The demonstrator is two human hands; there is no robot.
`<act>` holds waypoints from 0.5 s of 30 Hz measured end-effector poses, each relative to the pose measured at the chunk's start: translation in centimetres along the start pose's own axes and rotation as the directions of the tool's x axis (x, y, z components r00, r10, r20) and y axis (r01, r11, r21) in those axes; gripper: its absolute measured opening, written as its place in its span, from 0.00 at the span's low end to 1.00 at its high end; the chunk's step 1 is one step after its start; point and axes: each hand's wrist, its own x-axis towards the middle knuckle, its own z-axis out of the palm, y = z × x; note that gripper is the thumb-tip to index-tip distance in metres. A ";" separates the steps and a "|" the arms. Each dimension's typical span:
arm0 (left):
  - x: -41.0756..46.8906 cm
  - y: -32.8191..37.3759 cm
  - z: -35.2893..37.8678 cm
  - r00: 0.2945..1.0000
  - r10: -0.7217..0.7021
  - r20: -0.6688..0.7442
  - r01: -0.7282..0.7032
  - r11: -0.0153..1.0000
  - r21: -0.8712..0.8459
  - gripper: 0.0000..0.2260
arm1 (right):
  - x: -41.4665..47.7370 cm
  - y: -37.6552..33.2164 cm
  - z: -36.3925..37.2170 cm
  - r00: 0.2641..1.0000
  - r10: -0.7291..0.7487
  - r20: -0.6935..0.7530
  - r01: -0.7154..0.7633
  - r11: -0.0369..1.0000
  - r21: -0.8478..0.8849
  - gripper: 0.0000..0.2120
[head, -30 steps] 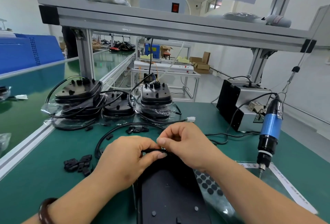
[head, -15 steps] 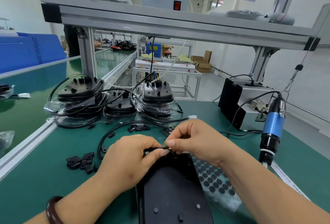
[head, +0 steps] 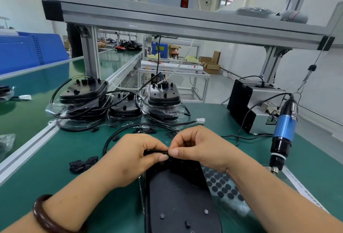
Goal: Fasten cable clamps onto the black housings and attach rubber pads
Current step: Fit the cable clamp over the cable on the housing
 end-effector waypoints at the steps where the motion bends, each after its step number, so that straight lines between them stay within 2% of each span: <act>1: 0.0 0.0 0.1 1.000 0.007 -0.016 -0.007 1.000 0.010 0.09 | 0.1 0.1 0.2 1.000 0.011 -0.007 -0.011 1.000 0.010 0.06; 5: -0.2 0.4 0.4 0.997 0.023 -0.079 -0.022 1.000 0.016 0.09 | 0.2 0.1 0.5 0.999 0.035 -0.005 -0.035 0.998 0.045 0.07; 8: -0.4 0.8 0.4 0.995 -0.002 -0.097 0.002 1.000 0.002 0.11 | 0.1 -0.4 0.2 0.999 0.049 0.025 -0.045 0.989 -0.144 0.04; 11: -0.5 1.0 0.2 0.994 -0.022 -0.107 0.021 1.000 -0.009 0.13 | -0.1 -0.6 0.1 0.999 0.048 0.022 -0.040 0.962 -0.270 0.08; 13: -0.5 1.4 0.1 0.985 0.008 -0.172 0.010 0.994 0.104 0.10 | -0.1 -0.6 0.2 0.998 0.045 0.034 -0.032 0.946 -0.322 0.08; 15: -0.6 2.2 -0.1 0.947 0.113 -0.300 -0.019 0.954 0.300 0.09 | 0.0 -0.5 0.2 0.999 0.049 0.012 -0.044 0.956 -0.289 0.07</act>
